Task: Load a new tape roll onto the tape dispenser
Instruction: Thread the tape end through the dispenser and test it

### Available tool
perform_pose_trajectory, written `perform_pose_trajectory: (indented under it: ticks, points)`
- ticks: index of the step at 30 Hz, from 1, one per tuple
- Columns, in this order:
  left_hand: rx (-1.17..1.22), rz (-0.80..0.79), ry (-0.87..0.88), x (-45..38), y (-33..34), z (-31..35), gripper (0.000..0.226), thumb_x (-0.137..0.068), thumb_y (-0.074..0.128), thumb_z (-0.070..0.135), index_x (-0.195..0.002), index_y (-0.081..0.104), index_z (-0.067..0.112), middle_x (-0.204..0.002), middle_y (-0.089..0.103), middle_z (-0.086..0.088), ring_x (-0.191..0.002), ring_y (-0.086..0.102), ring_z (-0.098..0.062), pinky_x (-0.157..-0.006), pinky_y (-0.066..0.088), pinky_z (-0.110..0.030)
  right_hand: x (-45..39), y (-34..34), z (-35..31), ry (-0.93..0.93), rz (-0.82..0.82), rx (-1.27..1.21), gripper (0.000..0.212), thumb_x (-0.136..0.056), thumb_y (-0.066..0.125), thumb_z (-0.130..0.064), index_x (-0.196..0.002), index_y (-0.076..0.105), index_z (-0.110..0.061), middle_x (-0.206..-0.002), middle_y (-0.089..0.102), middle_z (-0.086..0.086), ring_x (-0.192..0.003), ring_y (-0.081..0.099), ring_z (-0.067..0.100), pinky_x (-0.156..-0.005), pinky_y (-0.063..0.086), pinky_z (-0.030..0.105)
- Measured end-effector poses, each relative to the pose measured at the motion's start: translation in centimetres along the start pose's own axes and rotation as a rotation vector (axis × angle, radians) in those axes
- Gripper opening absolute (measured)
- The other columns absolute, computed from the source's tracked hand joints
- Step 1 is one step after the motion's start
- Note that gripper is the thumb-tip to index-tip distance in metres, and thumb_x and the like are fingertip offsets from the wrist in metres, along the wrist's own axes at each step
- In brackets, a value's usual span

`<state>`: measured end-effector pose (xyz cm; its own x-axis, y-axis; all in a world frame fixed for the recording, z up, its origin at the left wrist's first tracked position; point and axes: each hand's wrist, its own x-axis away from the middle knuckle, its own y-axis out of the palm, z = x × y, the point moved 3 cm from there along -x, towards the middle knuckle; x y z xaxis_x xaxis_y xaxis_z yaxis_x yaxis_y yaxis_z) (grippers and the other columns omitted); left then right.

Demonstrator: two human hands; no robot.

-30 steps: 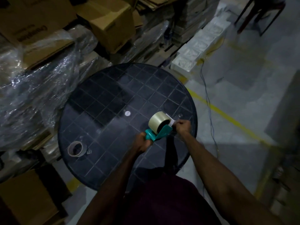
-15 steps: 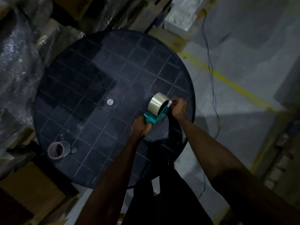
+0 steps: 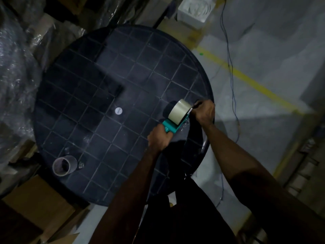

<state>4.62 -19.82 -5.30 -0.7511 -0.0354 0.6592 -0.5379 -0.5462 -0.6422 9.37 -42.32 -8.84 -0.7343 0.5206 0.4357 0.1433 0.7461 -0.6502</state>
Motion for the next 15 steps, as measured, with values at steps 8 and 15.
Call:
perform_pose_trajectory:
  ticks: [8, 15]
  points:
    - [-0.017, -0.079, 0.013, -0.7, -0.1, -0.2, 0.042, -0.075, 0.059, 0.040, -0.106, 0.062, 0.012, -0.107, 0.069, -0.013, -0.100, 0.066, -0.036, -0.085, 0.054, -0.041, 0.4, 0.6, 0.6, 0.030, 0.081, -0.039, 0.038, -0.046, 0.075, -0.032, -0.074, 0.059, -0.011, -0.085, 0.056, 0.004, -0.072, 0.053, 0.015, -0.064, 0.040, 0.023]
    - [-0.104, -0.028, 0.303, 0.5, -1.2, -0.7, 0.050, -0.087, 0.054, 0.038, -0.116, 0.054, -0.002, -0.097, 0.070, -0.026, -0.087, 0.067, -0.045, -0.070, 0.051, -0.043, 0.1, 0.5, -0.4, 0.029, 0.057, 0.019, 0.033, -0.051, 0.084, -0.022, -0.069, 0.057, -0.013, -0.074, 0.065, 0.010, -0.065, 0.058, 0.016, -0.052, 0.043, 0.028]
